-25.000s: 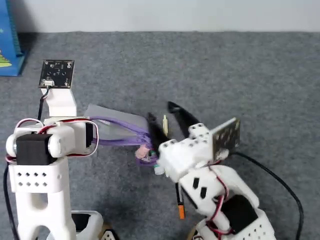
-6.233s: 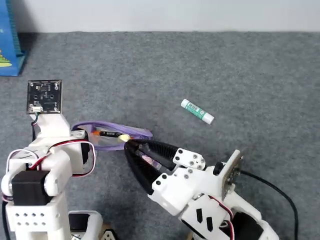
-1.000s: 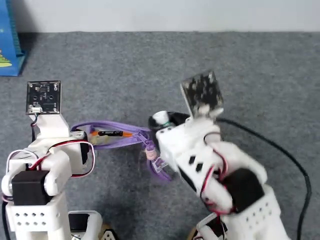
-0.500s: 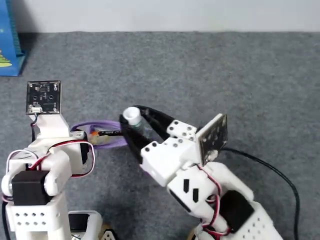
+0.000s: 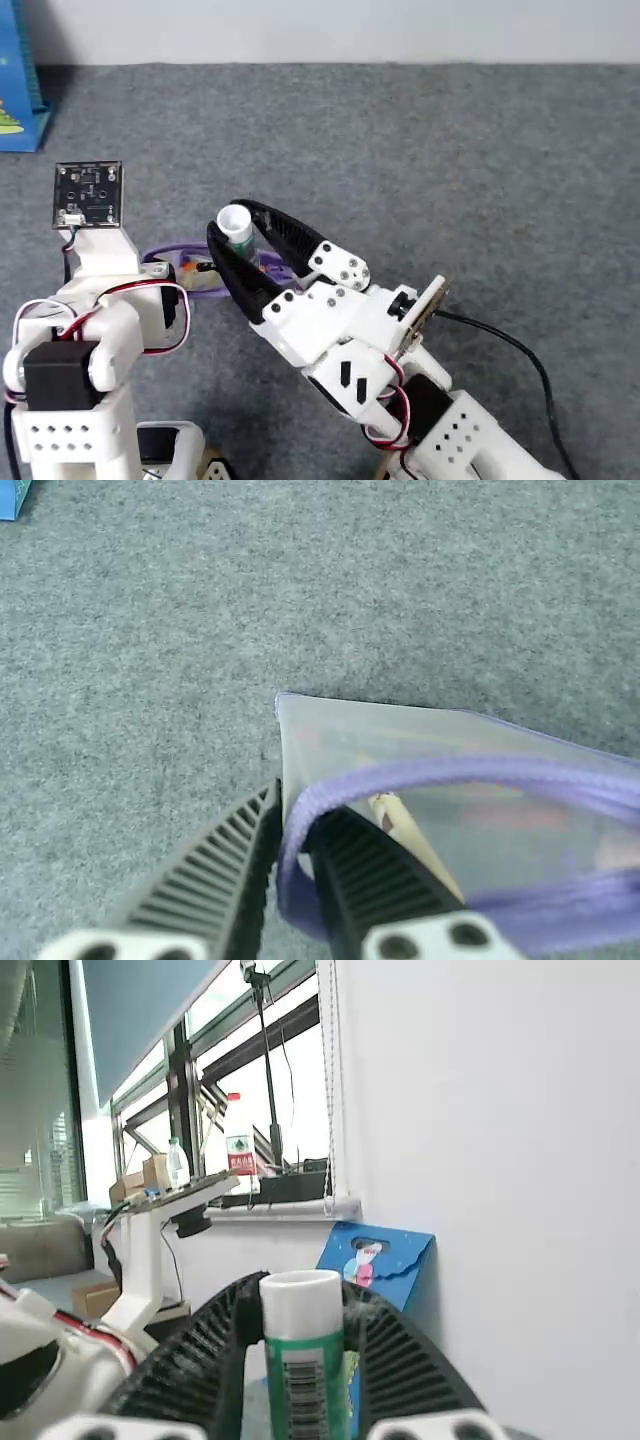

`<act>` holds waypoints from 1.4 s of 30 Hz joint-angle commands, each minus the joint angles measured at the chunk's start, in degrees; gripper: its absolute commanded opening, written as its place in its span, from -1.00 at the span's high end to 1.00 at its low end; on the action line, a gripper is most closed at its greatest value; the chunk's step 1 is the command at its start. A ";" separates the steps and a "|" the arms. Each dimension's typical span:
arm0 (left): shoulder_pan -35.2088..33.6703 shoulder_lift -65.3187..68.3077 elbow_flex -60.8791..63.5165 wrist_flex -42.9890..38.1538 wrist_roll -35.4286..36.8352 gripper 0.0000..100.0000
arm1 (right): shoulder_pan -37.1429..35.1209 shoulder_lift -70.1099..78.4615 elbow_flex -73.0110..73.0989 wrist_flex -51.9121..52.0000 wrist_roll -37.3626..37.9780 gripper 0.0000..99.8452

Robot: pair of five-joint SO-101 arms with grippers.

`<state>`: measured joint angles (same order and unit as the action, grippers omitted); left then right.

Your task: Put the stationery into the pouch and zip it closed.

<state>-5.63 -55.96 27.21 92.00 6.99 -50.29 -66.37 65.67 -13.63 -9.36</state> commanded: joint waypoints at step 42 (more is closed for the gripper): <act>-0.35 -0.88 -0.40 -0.88 0.18 0.97 | -1.36 -32.66 4.13 31.43 -0.88 1.00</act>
<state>-5.63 -55.87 27.21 92.00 6.99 -51.43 -96.35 73.93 11.60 -7.78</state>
